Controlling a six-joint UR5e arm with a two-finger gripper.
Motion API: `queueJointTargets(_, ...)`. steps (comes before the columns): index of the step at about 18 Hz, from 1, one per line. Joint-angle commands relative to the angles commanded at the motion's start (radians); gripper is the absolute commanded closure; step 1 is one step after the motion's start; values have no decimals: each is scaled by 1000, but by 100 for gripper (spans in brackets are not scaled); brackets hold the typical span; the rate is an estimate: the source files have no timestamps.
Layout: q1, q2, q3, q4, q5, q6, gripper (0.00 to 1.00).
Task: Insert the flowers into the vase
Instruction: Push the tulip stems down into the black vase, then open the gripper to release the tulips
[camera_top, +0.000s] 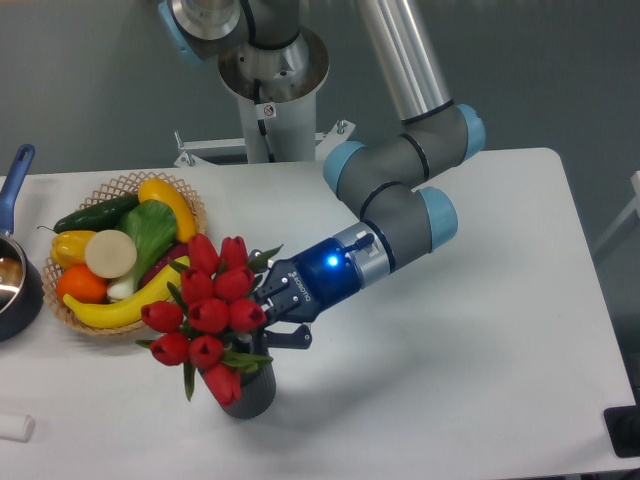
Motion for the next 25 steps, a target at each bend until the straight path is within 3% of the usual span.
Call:
queueJointTargets(11,-2,-29,-49,0,35,110,76)
queueJointTargets(14,-2,-34,-51,0,37,110,72)
queueJointTargets(20,11,-34,-51,0,52,114,32)
queueJointTargets(23,12,-29,-55,0,77,114,27)
queueJointTargets(25,14,-23,-57,2,94,114,11)
